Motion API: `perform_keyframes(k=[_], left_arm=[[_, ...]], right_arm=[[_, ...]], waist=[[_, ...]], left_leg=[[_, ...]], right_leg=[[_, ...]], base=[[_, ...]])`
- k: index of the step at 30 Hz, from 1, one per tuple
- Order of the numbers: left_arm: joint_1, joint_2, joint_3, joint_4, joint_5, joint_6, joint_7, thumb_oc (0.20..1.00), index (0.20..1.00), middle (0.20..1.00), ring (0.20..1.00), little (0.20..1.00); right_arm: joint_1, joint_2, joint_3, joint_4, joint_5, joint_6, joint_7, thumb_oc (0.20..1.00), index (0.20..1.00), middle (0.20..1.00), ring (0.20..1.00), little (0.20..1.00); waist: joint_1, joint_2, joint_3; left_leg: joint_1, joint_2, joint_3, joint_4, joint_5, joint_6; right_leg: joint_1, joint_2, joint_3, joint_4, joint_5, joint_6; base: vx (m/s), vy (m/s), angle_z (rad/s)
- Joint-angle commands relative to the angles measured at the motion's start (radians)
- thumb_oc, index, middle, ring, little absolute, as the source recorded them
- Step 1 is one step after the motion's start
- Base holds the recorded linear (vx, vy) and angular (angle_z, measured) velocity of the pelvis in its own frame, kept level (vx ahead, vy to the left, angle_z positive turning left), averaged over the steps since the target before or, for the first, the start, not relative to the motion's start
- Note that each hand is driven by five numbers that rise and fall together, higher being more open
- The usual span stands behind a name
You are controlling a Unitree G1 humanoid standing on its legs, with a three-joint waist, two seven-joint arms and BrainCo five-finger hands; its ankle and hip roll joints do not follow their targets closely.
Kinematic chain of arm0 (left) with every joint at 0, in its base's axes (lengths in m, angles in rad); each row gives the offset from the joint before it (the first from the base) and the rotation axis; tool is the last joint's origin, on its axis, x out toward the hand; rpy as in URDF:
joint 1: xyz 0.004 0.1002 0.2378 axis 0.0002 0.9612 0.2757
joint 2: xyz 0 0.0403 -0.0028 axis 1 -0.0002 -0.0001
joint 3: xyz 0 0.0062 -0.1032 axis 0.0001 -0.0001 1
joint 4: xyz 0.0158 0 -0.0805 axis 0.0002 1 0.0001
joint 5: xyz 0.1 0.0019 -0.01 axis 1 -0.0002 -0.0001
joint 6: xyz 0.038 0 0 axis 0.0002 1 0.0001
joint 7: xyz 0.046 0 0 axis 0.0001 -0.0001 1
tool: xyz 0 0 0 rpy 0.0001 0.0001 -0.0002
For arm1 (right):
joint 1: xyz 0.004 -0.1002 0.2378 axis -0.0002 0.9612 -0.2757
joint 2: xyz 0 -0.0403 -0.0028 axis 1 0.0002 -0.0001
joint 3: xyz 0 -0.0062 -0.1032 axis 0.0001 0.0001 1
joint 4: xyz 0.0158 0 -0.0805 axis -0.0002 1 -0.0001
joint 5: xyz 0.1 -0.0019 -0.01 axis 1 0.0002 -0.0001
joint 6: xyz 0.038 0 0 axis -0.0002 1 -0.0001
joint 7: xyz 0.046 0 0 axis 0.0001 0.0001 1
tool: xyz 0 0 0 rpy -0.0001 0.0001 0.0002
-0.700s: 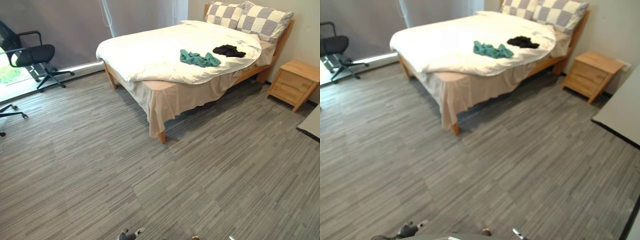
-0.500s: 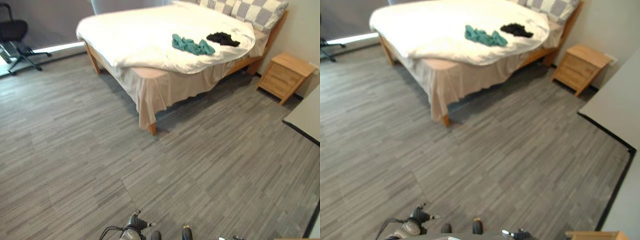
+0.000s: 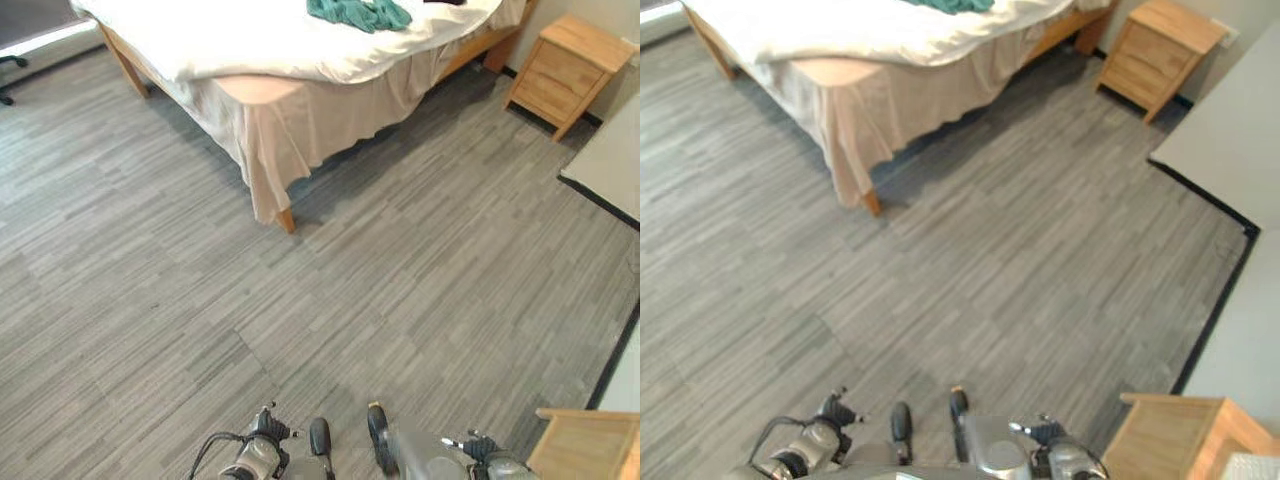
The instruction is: Tidy up the quilt and then pick up the clothes from the bed and put them into the laundry hamper.
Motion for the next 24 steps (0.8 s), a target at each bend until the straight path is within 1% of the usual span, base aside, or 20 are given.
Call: perform_keyframes(k=[1, 3, 4, 5, 7, 8, 9, 11, 12, 13, 14, 15, 16, 17, 18, 20, 21, 22, 23, 24], left_arm=[[-0.028, -0.018, -0.016, 0.038, 0.035, 0.001, 0.032, 1.000, 1.000, 1.000, 1.000, 1.000], [-0.032, -0.021, -0.031, 0.051, 0.056, 0.004, 0.030, 1.000, 1.000, 1.000, 1.000, 1.000], [-0.032, -0.021, -0.031, 0.051, 0.056, 0.004, 0.030, 1.000, 1.000, 1.000, 1.000, 1.000], [-0.039, -0.026, -0.034, 0.073, 0.083, 0.010, 0.024, 1.000, 1.000, 1.000, 1.000, 1.000], [-0.037, -0.032, -0.035, 0.105, 0.116, 0.017, 0.021, 1.000, 1.000, 1.000, 1.000, 1.000], [-0.028, -0.038, -0.038, 0.119, 0.127, 0.027, 0.027, 1.000, 1.000, 1.000, 1.000, 1.000], [-0.022, -0.049, -0.037, 0.129, 0.134, 0.039, 0.040, 1.000, 1.000, 1.000, 1.000, 1.000], [-0.013, -0.064, -0.036, 0.122, 0.139, 0.045, 0.051, 1.000, 1.000, 1.000, 1.000, 1.000], [-0.013, -0.063, -0.036, 0.122, 0.139, 0.045, 0.051, 1.000, 1.000, 1.000, 1.000, 1.000], [-0.054, -0.064, -0.061, 0.074, 0.130, 0.042, 0.074, 1.000, 1.000, 1.000, 1.000, 1.000], [-0.074, -0.064, -0.072, 0.056, 0.134, 0.040, 0.083, 1.000, 1.000, 1.000, 1.000, 1.000], [-0.102, -0.073, -0.103, 0.032, 0.171, 0.040, 0.091, 1.000, 1.000, 1.000, 1.000, 1.000], [-0.102, -0.072, -0.103, 0.032, 0.172, 0.041, 0.091, 1.000, 1.000, 1.000, 1.000, 1.000], [-0.117, -0.087, -0.122, 0.024, 0.190, 0.051, 0.088, 1.000, 1.000, 1.000, 1.000, 1.000], [-0.117, -0.087, -0.122, 0.024, 0.190, 0.051, 0.088, 1.000, 1.000, 1.000, 1.000, 1.000], [-0.112, -0.105, -0.137, 0.009, 0.204, 0.052, 0.091, 1.000, 1.000, 1.000, 1.000, 1.000], [-0.097, -0.110, -0.141, 0.010, 0.224, 0.058, 0.084, 1.000, 1.000, 1.000, 1.000, 1.000], [-0.095, -0.110, -0.142, 0.010, 0.224, 0.058, 0.084, 1.000, 1.000, 1.000, 1.000, 1.000], [-0.095, -0.111, -0.143, 0.014, 0.231, 0.061, 0.083, 1.000, 1.000, 1.000, 1.000, 1.000], [-0.081, -0.116, -0.135, 0.041, 0.245, 0.086, 0.095, 1.000, 1.000, 1.000, 1.000, 1.000]], right_arm=[[-0.005, 0.047, 0.004, -0.015, 0.031, -0.016, -0.024, 1.000, 1.000, 1.000, 1.000, 1.000], [-0.003, 0.040, 0.015, -0.017, 0.006, -0.020, -0.034, 1.000, 1.000, 1.000, 1.000, 1.000], [-0.002, 0.040, 0.015, -0.017, 0.006, -0.020, -0.034, 1.000, 1.000, 1.000, 1.000, 1.000], [-0.010, 0.033, 0.022, -0.024, -0.018, -0.013, -0.036, 1.000, 1.000, 1.000, 1.000, 1.000], [0.003, 0.025, 0.016, -0.016, -0.037, -0.009, -0.039, 1.000, 1.000, 1.000, 1.000, 1.000], [-0.009, 0.015, 0.004, 0.001, -0.030, -0.008, -0.045, 1.000, 1.000, 1.000, 1.000, 1.000], [-0.017, 0.007, 0.003, 0.008, -0.027, -0.007, -0.050, 1.000, 1.000, 1.000, 1.000, 1.000], [-0.016, -0.004, 0.020, 0.014, -0.052, -0.006, -0.055, 1.000, 1.000, 1.000, 1.000, 1.000], [-0.016, -0.004, 0.020, 0.014, -0.052, -0.006, -0.055, 1.000, 1.000, 1.000, 1.000, 1.000], [-0.021, -0.019, 0.065, 0.010, -0.112, -0.008, -0.066, 1.000, 1.000, 1.000, 1.000, 1.000], [-0.042, -0.024, 0.075, 0.000, -0.120, -0.006, -0.067, 1.000, 1.000, 1.000, 1.000, 1.000], [-0.068, -0.025, 0.115, -0.010, -0.162, -0.001, -0.066, 1.000, 1.000, 1.000, 1.000, 1.000], [-0.069, -0.025, 0.115, -0.010, -0.162, -0.001, -0.066, 1.000, 1.000, 1.000, 1.000, 1.000], [-0.080, -0.025, 0.134, 0.001, -0.196, 0.006, -0.070, 1.000, 1.000, 1.000, 1.000, 1.000], [-0.080, -0.025, 0.134, 0.001, -0.196, 0.006, -0.070, 1.000, 1.000, 1.000, 1.000, 1.000], [-0.077, -0.026, 0.143, 0.004, -0.209, 0.012, -0.072, 1.000, 1.000, 1.000, 1.000, 1.000], [-0.071, -0.025, 0.139, 0.006, -0.206, 0.013, -0.063, 1.000, 1.000, 1.000, 1.000, 1.000], [-0.070, -0.025, 0.139, 0.006, -0.206, 0.013, -0.063, 1.000, 1.000, 1.000, 1.000, 1.000], [-0.066, -0.020, 0.138, 0.005, -0.206, 0.012, -0.061, 1.000, 1.000, 1.000, 1.000, 1.000], [-0.072, 0.005, 0.151, -0.002, -0.227, 0.011, -0.072, 1.000, 1.000, 1.000, 1.000, 1.000]], waist=[[-0.020, 0.020, -0.023], [-0.041, 0.013, -0.024], [-0.042, 0.017, -0.020], [-0.058, 0.028, -0.020], [-0.062, 0.034, -0.036], [-0.058, 0.043, -0.040], [-0.063, 0.057, -0.044], [-0.057, 0.061, -0.052], [-0.058, 0.059, -0.054], [-0.034, 0.029, -0.030], [-0.017, 0.005, -0.022], [0.020, -0.023, -0.008], [0.020, -0.025, -0.009], [0.045, -0.031, -0.008], [0.045, -0.031, -0.008], [0.060, -0.015, -0.017], [0.071, 0.011, -0.029], [0.072, 0.006, -0.023], [0.070, 0.009, -0.024], [0.064, 0.002, -0.033]], left_leg=[[0.137, -0.019, -0.024, -0.003, -0.133, -0.027], [0.160, -0.036, -0.026, -0.003, -0.153, -0.037], [0.166, -0.031, -0.027, -0.003, -0.155, -0.038], [0.188, -0.021, -0.025, -0.003, -0.177, -0.059], [0.228, -0.008, -0.012, -0.003, -0.205, -0.076], [0.258, 0.008, -0.005, -0.003, -0.189, -0.081], [0.266, 0.034, 0.002, 0.047, -0.144, -0.096], [0.195, 0.057, 0.022, 0.234, -0.056, -0.110], [0.192, 0.055, 0.021, 0.234, -0.054, -0.110], [0.036, 0.050, -0.031, 0.556, 0.119, -0.111], [-0.013, 0.042, -0.029, 0.631, 0.112, -0.104], [-0.106, 0.013, 0.000, 0.647, 0.039, -0.086], [-0.108, 0.011, 0.001, 0.646, 0.041, -0.085], [-0.179, 0.002, 0.048, 0.579, 0.012, -0.086], [-0.179, 0.002, 0.048, 0.579, 0.013, -0.086], [-0.215, -0.013, 0.102, 0.409, -0.005, -0.071], [-0.235, -0.021, 0.204, 0.214, 0.053, -0.077], [-0.216, -0.029, 0.207, 0.196, 0.060, -0.076], [-0.219, -0.016, 0.271, 0.157, 0.079, -0.079], [-0.149, -0.017, 0.363, 0.100, 0.060, -0.052]], right_leg=[[-0.007, -0.070, -0.049, -0.047, 0.005, 0.096], [-0.001, -0.074, -0.049, -0.233, 0.030, 0.061], [0.009, -0.070, -0.052, -0.241, 0.032, 0.060], [-0.005, -0.081, -0.039, -0.405, 0.083, 0.055], [-0.007, -0.091, -0.030, -0.464, 0.104, 0.052], [0.013, -0.078, -0.029, -0.454, 0.114, 0.036], [0.034, -0.054, -0.016, -0.437, 0.115, 0.013], [0.103, -0.034, -0.018, -0.461, 0.100, -0.020], [0.100, -0.036, -0.018, -0.461, 0.101, -0.020], [0.200, -0.036, -0.033, -0.501, 0.076, -0.077], [0.229, -0.054, -0.024, -0.514, 0.067, -0.082], [0.273, -0.073, -0.001, -0.514, 0.034, -0.076], [0.270, -0.075, 0.000, -0.514, 0.035, -0.076], [0.315, -0.088, 0.013, -0.514, -0.001, -0.059], [0.315, -0.089, 0.013, -0.514, -0.001, -0.059], [0.356, -0.088, 0.011, -0.514, -0.030, -0.047], [0.426, -0.058, -0.005, -0.514, -0.081, -0.047], [0.435, -0.064, -0.004, -0.514, -0.085, -0.046], [0.460, -0.053, -0.012, -0.514, -0.102, -0.052], [0.485, -0.040, -0.035, -0.480, -0.106, -0.055]], base=[[0.42, -0.136, 0.11], [0.38, -0.146, 0.20], [0.48, -0.189, 0.18], [0.47, -0.193, 0.18], [0.59, -0.289, 0.08], [0.58, -0.316, 0.00], [0.49, -0.271, -0.12], [0.35, -0.228, -0.13], [0.49, -0.444, -0.50], [0.51, -0.440, -0.32], [0.81, -0.521, -0.40], [0.44, -0.166, -0.14], [0.55, -0.084, -0.43], [0.26, -0.001, -0.51], [0.39, 0.013, -0.27], [0.49, 0.055, -0.25], [0.54, 0.056, -0.33], [0.51, 0.018, -0.09], [0.47, 0.005, 0.15], [0.46, 0.004, 0.21]])
